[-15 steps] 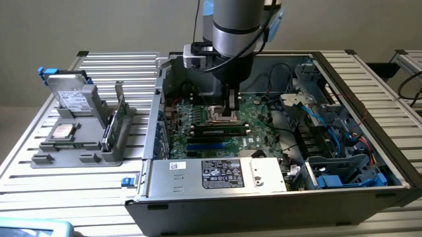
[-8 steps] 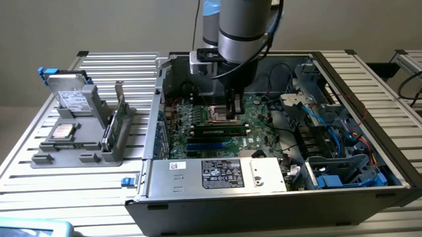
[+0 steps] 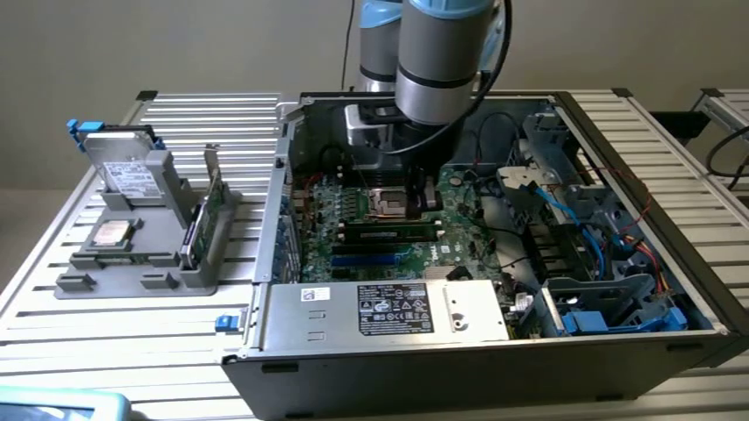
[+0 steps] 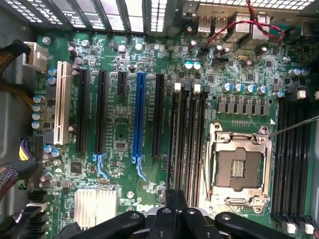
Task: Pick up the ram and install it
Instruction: 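Press down the ram until it locks into place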
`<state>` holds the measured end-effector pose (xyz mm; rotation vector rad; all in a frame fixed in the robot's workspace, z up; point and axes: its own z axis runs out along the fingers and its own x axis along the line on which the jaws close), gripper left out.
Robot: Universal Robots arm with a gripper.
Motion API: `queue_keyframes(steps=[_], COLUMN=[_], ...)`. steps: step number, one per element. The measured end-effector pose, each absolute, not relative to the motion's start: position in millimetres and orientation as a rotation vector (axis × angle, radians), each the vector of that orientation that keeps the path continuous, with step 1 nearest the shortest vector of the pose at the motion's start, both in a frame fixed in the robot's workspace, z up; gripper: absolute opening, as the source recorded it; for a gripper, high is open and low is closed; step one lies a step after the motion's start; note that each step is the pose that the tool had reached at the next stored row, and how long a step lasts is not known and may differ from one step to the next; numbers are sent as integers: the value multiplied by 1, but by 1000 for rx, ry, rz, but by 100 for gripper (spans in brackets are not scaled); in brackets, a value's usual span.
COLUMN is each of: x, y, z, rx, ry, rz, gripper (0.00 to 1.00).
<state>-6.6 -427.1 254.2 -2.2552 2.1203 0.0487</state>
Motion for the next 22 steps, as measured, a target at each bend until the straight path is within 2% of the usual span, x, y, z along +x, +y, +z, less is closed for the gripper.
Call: queue_keyframes(steps=[7,15,22], x=[-5,0,3], y=[-427,-427,-427], z=[242,233,230], rx=[-2351,-2382,-2391], ry=[2018,2016,2020], rz=[55,98,117], gripper=[11,11,11])
